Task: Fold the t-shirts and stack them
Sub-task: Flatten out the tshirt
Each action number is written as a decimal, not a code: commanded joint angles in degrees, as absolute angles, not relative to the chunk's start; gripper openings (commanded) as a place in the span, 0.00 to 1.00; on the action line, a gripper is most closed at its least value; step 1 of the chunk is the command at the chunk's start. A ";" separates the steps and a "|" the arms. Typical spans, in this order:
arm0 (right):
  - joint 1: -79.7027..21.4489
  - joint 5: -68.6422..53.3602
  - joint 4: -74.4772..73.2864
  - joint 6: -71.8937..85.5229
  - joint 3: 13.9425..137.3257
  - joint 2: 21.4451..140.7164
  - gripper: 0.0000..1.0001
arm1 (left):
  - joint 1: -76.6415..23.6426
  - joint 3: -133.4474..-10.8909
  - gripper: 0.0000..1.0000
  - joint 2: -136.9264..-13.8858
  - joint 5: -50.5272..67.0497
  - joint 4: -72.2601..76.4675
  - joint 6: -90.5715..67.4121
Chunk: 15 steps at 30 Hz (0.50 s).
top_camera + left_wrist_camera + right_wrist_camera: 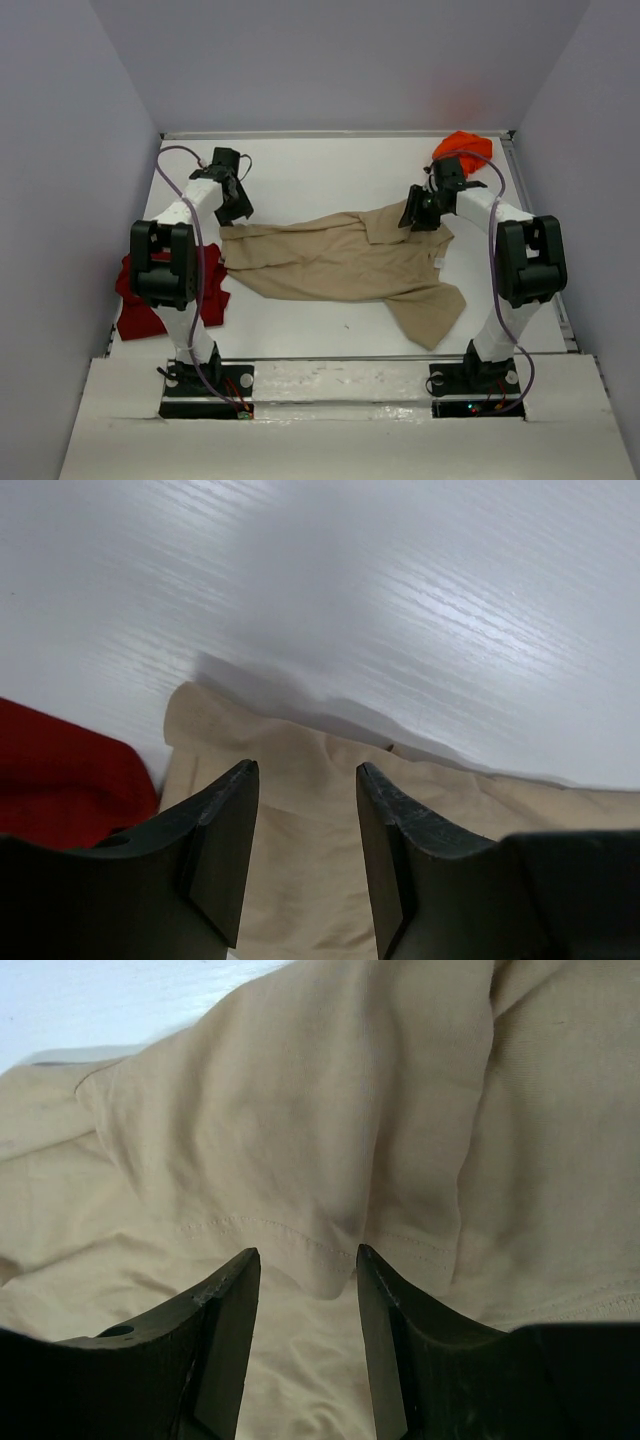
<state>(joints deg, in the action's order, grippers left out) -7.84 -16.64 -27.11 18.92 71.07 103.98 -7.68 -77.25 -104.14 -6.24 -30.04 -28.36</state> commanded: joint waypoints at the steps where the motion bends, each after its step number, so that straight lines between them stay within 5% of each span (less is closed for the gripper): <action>1: -7.56 -17.85 -23.29 19.16 70.66 104.06 0.49 | -4.84 -76.55 0.54 -100.72 -8.34 -29.79 -28.21; 15: -7.56 -15.12 -24.08 19.25 70.84 102.92 0.49 | -1.58 -78.05 0.54 -102.83 -9.76 -31.20 -27.86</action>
<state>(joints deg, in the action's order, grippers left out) -7.84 -16.23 -25.26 19.29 70.28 104.29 -2.11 -77.25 -104.01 -8.69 -30.15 -28.34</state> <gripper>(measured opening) 0.490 0.538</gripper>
